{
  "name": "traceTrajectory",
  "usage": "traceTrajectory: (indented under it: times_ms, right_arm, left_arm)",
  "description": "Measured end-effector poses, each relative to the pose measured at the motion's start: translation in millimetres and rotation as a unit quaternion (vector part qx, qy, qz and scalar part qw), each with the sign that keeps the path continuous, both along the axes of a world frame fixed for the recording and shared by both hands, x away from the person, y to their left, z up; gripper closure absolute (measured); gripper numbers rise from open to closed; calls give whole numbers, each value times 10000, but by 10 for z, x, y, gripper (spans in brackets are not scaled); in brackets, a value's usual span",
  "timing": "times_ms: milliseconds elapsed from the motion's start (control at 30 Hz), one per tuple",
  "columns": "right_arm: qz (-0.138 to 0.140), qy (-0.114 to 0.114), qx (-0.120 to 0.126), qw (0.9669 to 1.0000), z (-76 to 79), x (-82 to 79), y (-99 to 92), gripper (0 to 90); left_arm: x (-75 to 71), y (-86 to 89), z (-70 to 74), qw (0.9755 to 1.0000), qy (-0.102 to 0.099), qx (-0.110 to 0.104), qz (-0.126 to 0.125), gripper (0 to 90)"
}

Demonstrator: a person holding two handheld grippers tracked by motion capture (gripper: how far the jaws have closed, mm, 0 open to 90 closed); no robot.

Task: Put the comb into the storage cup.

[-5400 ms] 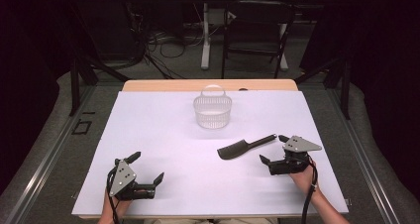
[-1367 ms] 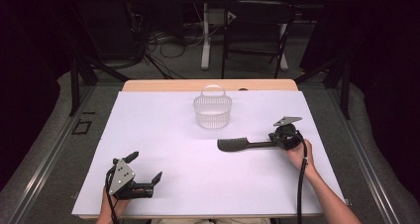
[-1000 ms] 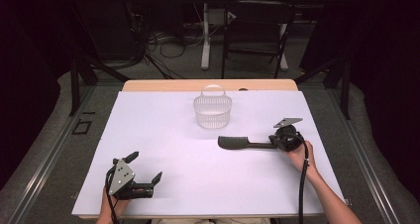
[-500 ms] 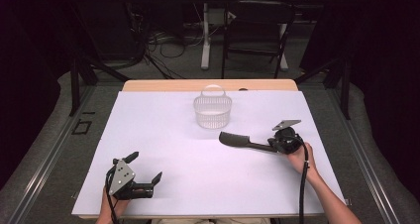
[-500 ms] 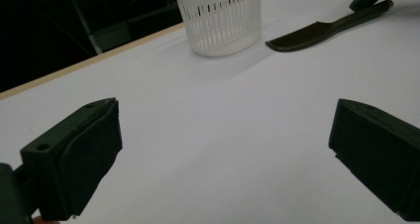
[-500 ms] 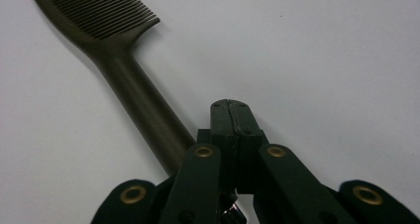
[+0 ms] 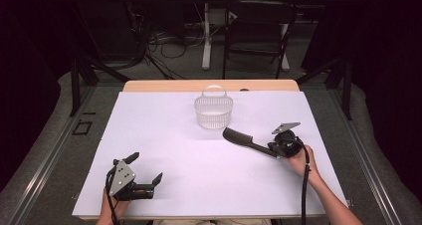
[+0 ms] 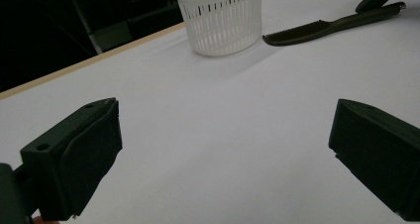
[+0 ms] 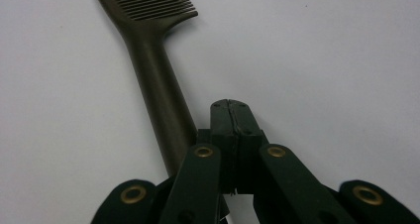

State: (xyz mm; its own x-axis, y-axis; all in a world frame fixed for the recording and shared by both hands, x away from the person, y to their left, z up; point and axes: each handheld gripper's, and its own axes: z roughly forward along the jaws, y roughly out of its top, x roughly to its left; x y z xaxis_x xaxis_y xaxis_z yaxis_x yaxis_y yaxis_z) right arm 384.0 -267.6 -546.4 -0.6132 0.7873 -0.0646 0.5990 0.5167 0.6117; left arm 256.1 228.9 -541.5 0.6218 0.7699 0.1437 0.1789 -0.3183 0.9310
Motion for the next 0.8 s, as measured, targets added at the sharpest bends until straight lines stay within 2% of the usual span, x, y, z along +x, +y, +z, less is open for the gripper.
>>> traceTrajectory:
  times_ms: [800]
  right_arm:
    - [130,111,-36,9998,27,-48,28,900]
  left_arm:
    - [0,-2,0,10000,2,10,-13,0]
